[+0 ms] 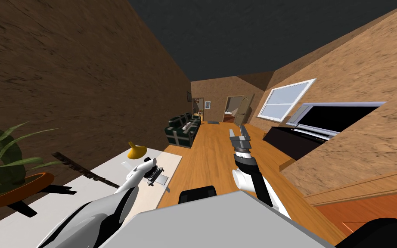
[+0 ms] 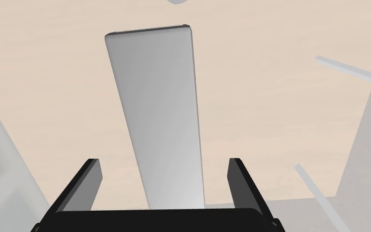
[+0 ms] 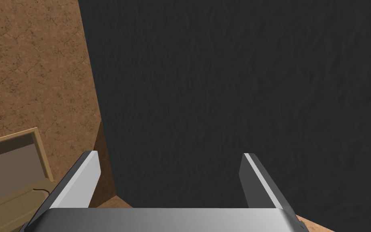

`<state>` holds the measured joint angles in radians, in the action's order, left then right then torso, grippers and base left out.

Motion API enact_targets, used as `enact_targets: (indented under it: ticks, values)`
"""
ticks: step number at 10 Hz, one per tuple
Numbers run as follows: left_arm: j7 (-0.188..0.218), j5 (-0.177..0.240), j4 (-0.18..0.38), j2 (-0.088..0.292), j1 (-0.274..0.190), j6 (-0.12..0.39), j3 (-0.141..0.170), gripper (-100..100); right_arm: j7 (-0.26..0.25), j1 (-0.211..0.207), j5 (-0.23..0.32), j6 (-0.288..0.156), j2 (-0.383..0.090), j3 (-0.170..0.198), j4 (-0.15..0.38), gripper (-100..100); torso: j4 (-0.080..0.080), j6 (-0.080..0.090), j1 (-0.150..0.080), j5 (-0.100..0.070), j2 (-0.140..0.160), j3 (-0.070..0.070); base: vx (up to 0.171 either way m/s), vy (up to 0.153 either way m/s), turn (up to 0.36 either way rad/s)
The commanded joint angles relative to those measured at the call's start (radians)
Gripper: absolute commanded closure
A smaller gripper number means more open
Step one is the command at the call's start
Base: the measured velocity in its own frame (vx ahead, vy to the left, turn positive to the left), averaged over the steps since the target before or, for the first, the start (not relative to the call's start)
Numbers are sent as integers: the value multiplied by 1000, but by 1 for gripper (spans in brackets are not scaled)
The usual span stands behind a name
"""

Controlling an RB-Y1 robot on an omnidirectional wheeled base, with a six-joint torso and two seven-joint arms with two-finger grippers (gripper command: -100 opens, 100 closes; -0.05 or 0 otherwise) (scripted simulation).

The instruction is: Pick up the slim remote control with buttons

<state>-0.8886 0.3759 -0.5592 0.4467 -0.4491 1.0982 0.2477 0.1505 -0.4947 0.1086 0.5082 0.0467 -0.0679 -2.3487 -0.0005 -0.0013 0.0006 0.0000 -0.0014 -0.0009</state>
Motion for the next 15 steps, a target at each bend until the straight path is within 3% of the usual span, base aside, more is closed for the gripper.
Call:
enact_targets:
  ticks: [1, 2, 3, 5, 7, 8, 12, 13, 14, 15]
  values:
    - [0, 0, 0, 0, 0, 0, 0, -100, 0, 0, 0, 0, 0, 0, 0, 0, 0, 0, 0, 0, 0, 0, 10, 8, -8]
    - [-3, 0, 2, 0, -1, 3, 0, 0, 0, 0, 0, 0, 0, 0, 0, 0, 0, 0, 0, 0, 1, 0, 0, 0, 0]
    - [11, -6, 13, -19, 9, -27, -7, -100, 0, 0, 0, 0, 0, 0, 0, 0, 0, 0, -1, 0, 1, 1, 21, 31, -37]
    - [28, -13, 26, -42, 22, -64, -16, -100, 0, 0, 0, 0, 0, 0, 0, 0, 0, 0, 3, 1, 0, 0, 26, 73, -41]
    - [22, -12, 47, -38, 8, -71, -15, -100, 0, 0, 0, 0, 0, 0, 0, 0, 0, 0, 2, 1, 1, 1, 5, 32, -6]
    - [24, -12, 44, -38, 10, -70, -16, 100, 0, 0, 0, 0, 0, 0, 0, 0, 0, 0, 0, 0, 2, 1, 0, 0, 0]
    - [25, -12, 45, -38, 10, -69, -15, 100, 0, 0, 0, 0, 0, 0, 0, 0, 1, 1, -1, 0, 1, 1, 0, 0, 0]
    - [25, -12, 45, -38, 10, -70, -15, 0, 0, 0, 0, 0, 0, 0, 0, 0, 1, 1, -1, 0, 1, 1, 0, 0, 0]
    - [15, -7, 15, -23, 12, -35, -9, 100, 0, 0, 0, 0, 0, 0, 0, 0, 0, 1, -1, 0, 1, 1, -18, -48, 33]
    - [8, -4, 10, -14, 7, -20, -5, 100, 0, 0, 0, 0, 0, 0, 0, 0, 1, 0, -3, 0, 2, 1, -24, -81, 46]
